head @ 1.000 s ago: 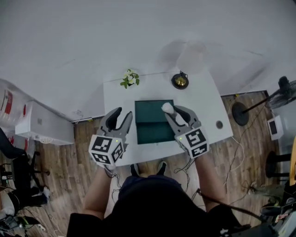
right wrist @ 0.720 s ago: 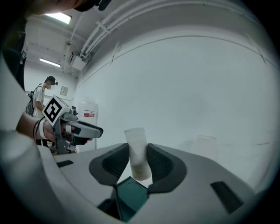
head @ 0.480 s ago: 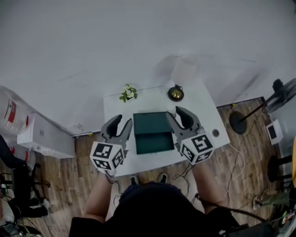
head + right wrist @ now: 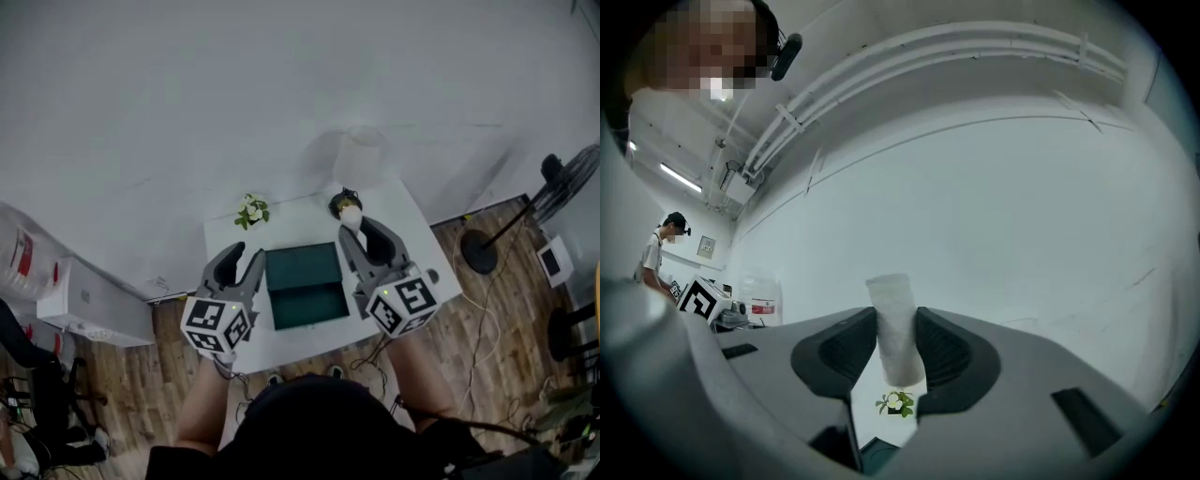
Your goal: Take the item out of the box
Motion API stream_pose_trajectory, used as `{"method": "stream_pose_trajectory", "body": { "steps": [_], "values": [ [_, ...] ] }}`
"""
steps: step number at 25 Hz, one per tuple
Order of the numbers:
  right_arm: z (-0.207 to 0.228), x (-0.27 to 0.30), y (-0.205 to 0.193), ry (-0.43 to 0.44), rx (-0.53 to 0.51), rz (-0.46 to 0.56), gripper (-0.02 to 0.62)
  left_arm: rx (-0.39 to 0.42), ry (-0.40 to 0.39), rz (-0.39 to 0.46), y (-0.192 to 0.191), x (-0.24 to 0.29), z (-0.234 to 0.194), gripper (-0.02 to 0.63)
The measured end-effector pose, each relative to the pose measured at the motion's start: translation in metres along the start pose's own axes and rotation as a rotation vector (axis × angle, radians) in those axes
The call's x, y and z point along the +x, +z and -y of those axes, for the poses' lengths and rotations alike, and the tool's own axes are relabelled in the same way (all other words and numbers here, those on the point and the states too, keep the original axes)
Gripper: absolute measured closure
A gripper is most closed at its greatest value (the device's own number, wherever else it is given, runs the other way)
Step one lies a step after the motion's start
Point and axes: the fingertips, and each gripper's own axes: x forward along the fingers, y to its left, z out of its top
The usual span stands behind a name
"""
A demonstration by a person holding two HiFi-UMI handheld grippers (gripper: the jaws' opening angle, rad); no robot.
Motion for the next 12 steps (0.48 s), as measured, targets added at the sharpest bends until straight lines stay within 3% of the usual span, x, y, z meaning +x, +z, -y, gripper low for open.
{"method": "stream_pose_trajectory", "body": {
  "steps": [12],
  "values": [
    [0.007,-0.001,0.008,-0.026,0.006,0.033,0.457,-0.011,-0.014,0.035,0.013,0.004,-0.002,0.445]
  ]
}}
